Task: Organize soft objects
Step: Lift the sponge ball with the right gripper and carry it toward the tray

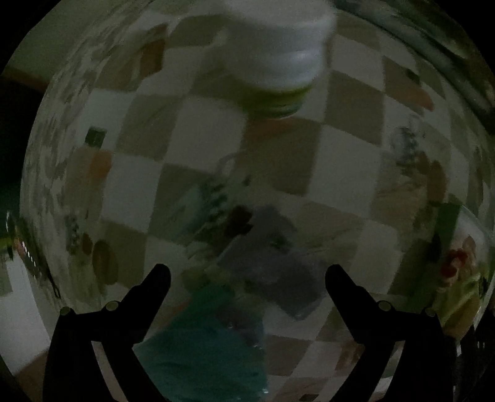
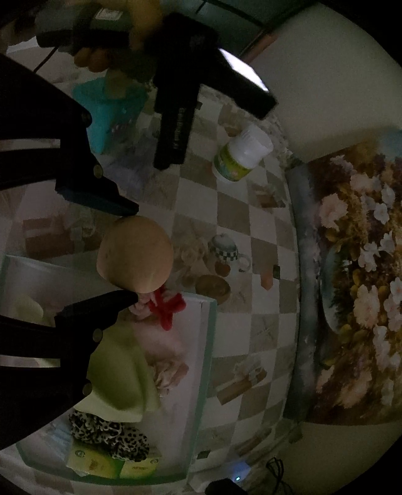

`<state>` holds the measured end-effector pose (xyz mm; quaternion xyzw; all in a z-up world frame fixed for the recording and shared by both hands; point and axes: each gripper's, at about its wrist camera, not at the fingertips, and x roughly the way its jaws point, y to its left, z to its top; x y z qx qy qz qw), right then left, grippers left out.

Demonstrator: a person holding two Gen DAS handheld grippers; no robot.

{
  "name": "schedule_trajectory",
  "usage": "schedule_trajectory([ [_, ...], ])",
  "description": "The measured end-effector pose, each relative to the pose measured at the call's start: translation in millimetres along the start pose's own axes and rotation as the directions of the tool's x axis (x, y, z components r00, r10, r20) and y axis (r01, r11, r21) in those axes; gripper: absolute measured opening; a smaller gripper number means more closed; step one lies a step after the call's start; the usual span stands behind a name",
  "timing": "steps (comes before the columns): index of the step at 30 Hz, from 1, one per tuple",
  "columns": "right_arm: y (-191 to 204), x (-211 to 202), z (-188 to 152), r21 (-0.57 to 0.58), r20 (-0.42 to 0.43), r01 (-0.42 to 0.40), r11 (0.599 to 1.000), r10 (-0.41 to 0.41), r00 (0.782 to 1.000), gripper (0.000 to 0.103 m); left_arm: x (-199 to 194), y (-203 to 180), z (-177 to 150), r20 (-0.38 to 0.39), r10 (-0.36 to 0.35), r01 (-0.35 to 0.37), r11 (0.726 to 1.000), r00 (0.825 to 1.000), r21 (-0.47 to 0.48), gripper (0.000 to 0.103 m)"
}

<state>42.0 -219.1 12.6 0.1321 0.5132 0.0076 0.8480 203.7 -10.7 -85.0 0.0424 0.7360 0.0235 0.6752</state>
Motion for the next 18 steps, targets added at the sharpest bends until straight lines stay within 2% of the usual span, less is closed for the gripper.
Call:
schedule_trajectory([
  [10,-2,-1,1,0.014,-0.001,-0.016,1.0,0.016,1.0,0.053,9,34,-2,-0.027,0.003,-0.004,0.998,1.0,-0.061,0.1],
  [18,-1,-1,0,0.012,-0.003,-0.029,1.0,0.029,1.0,0.053,9,67,-8,-0.024,0.039,-0.041,0.993,0.999,-0.112,0.1],
])
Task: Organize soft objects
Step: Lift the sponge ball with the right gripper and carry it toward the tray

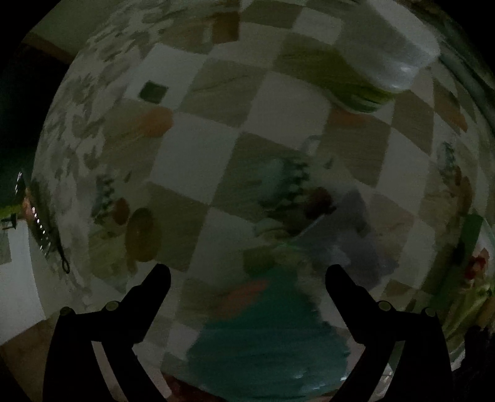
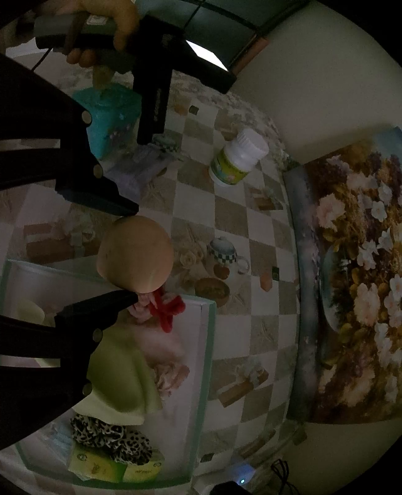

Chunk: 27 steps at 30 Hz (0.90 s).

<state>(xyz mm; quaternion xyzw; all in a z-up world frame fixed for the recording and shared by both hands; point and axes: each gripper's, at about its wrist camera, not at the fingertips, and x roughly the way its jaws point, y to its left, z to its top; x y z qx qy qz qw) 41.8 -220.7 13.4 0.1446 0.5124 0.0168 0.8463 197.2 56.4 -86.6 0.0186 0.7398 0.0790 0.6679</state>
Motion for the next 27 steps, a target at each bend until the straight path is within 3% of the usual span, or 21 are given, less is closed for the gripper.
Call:
schedule_trajectory([
  [8,6,0,-2,-0.014,-0.003,-0.004,1.0,0.004,1.0,0.053,6,49,-10,0.005,0.007,-0.006,0.999,1.0,-0.042,0.1],
  [11,6,1,-2,-0.014,-0.005,-0.003,1.0,0.003,1.0,0.053,5,63,-17,0.009,0.051,-0.05,0.997,0.999,-0.05,0.1],
  [16,7,1,-1,-0.016,-0.005,-0.004,1.0,0.004,1.0,0.053,-22,72,-7,0.033,-0.063,0.065,0.994,0.997,-0.089,0.1],
  [22,1,0,0,0.003,0.004,-0.006,1.0,0.006,1.0,0.053,-37,29,-3,0.021,-0.156,0.157,0.987,0.987,-0.029,0.1],
  [27,-11,-4,3,0.028,0.014,0.009,1.0,-0.01,1.0,0.053,-31,-11,-2,-0.008,-0.115,0.115,0.993,0.993,0.008,0.099],
])
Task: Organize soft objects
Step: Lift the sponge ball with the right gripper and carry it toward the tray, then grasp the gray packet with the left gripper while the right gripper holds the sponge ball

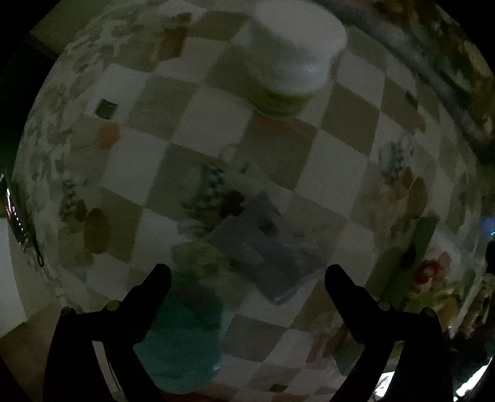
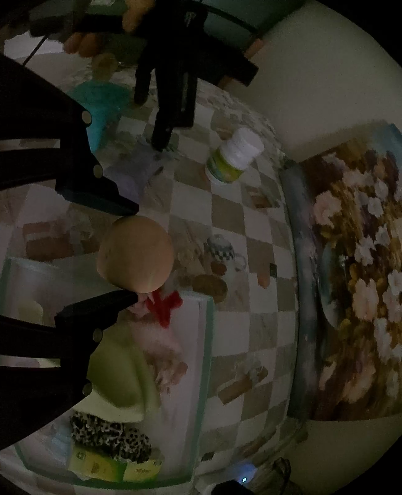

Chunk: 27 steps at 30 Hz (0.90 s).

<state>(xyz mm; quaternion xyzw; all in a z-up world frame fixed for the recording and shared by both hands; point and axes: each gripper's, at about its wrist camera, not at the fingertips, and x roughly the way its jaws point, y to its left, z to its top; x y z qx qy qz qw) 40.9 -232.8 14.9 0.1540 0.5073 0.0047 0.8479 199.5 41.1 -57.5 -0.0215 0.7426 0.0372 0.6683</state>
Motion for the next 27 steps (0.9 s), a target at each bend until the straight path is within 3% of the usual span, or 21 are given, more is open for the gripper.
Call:
schedule_trajectory([
  [12,-16,-10,7,0.026,0.035,0.028,0.999,-0.029,0.999,0.053,40,-26,9,-0.074,0.091,-0.091,0.996,0.993,-0.004,0.099],
  [17,-23,-13,9,0.043,0.046,0.024,0.999,-0.026,0.999,0.053,45,-44,15,-0.08,0.082,-0.082,0.997,0.993,0.011,0.099],
  [21,-28,-14,10,0.052,0.049,0.022,0.998,-0.024,0.999,0.053,44,-47,19,-0.047,-0.007,0.008,1.0,0.999,0.021,0.099],
  [23,-28,-14,10,0.048,0.049,0.021,0.999,-0.024,0.999,0.053,42,-55,18,-0.016,0.012,-0.011,0.998,1.0,0.055,0.099],
  [25,-28,-14,10,0.047,0.049,0.023,0.999,-0.025,0.999,0.053,38,-61,15,0.021,0.01,-0.012,0.997,1.0,0.077,0.095],
  [27,-29,-14,10,0.05,0.049,0.024,0.998,-0.027,0.998,0.053,34,-67,13,0.049,0.005,-0.01,0.996,0.999,0.09,0.079],
])
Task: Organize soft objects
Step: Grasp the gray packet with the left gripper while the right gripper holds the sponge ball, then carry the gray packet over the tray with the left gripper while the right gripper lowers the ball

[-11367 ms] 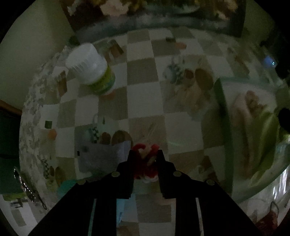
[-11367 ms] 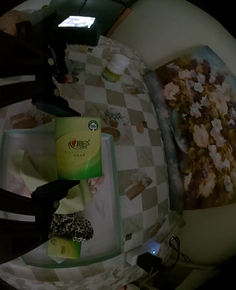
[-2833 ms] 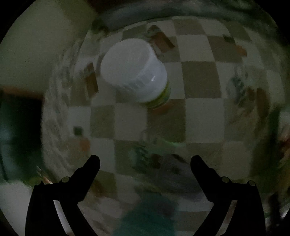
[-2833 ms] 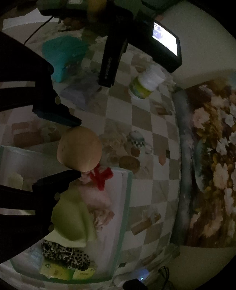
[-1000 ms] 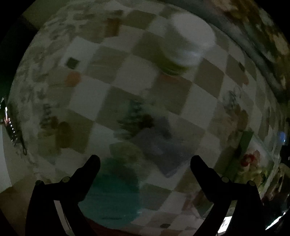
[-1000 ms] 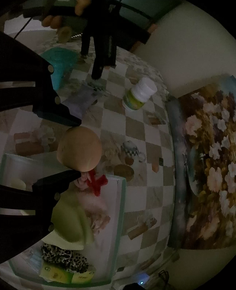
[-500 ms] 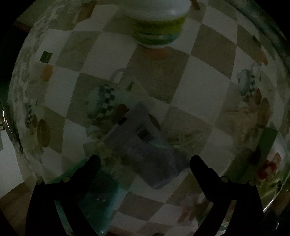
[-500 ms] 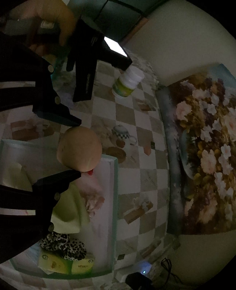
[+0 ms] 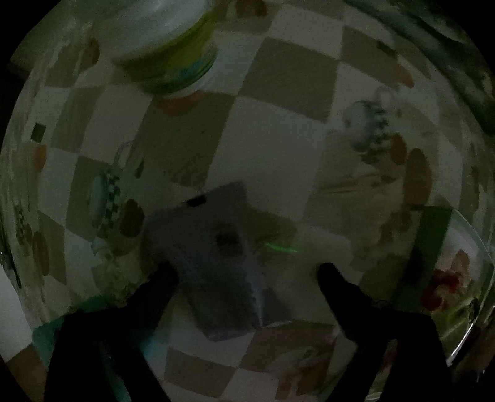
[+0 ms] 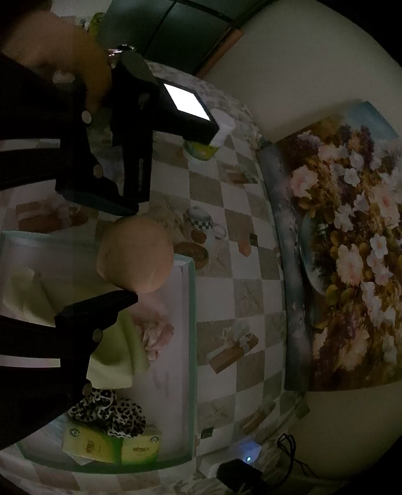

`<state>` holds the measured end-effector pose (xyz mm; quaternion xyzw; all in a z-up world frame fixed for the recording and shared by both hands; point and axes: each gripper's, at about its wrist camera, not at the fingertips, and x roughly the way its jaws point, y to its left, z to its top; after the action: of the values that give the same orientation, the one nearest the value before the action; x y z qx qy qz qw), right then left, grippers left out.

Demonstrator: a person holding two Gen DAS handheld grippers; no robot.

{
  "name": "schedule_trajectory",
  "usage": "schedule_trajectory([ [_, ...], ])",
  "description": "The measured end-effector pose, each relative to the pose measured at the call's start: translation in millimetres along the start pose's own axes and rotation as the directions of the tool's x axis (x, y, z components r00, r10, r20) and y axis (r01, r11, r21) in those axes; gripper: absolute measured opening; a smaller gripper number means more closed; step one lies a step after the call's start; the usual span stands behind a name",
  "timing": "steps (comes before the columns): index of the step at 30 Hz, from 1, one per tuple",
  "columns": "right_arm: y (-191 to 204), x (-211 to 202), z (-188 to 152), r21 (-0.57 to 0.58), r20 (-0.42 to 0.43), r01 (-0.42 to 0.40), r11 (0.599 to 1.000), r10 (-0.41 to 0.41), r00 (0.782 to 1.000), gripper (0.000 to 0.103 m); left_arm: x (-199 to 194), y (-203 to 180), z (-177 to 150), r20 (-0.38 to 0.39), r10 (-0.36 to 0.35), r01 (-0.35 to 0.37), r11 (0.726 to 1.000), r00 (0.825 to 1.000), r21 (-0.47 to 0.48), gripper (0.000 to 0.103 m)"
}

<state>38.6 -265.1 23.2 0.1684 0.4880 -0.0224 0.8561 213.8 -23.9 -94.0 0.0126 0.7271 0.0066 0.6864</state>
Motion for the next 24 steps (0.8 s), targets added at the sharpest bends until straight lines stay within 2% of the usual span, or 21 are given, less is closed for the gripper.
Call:
schedule_trajectory([
  [1,-1,0,0,0.001,0.0,0.003,1.0,-0.003,1.0,0.053,-5,-2,-2,0.02,0.003,-0.003,1.0,1.0,0.009,0.072],
  [2,-2,1,0,0.004,0.0,0.007,1.0,-0.007,1.0,0.053,-6,-11,-8,0.04,0.005,-0.006,1.0,0.999,0.017,0.056],
  [3,-3,1,0,0.006,-0.002,0.01,1.0,-0.01,1.0,0.053,-10,-14,-11,0.059,0.009,-0.011,1.0,0.998,0.029,0.051],
  [6,-6,3,-2,0.008,-0.007,0.016,1.0,-0.016,1.0,0.053,-14,-19,-20,0.099,0.018,-0.021,0.999,0.995,0.028,0.048],
  [9,-7,3,-4,0.005,-0.008,0.026,1.0,-0.026,1.0,0.053,-16,-36,-53,0.133,0.013,-0.016,1.0,0.991,0.02,0.045],
  [13,-9,3,-6,0.005,-0.009,0.032,0.999,-0.032,0.999,0.053,-16,-37,-80,0.15,-0.065,0.069,0.997,0.987,-0.02,0.043],
  [17,-8,0,-8,0.003,-0.008,0.035,0.999,-0.035,0.999,0.053,-34,-44,-104,0.212,-0.126,0.13,0.991,0.969,-0.008,0.043],
  [22,-9,-2,-10,0.005,-0.009,0.04,0.999,-0.04,0.999,0.053,-64,-47,-126,0.287,-0.188,0.195,0.981,0.939,0.005,0.043],
  [24,-11,-5,-12,0.012,-0.006,0.04,0.999,-0.04,0.999,0.053,-89,-42,-142,0.326,-0.207,0.211,0.977,0.923,0.024,0.043],
])
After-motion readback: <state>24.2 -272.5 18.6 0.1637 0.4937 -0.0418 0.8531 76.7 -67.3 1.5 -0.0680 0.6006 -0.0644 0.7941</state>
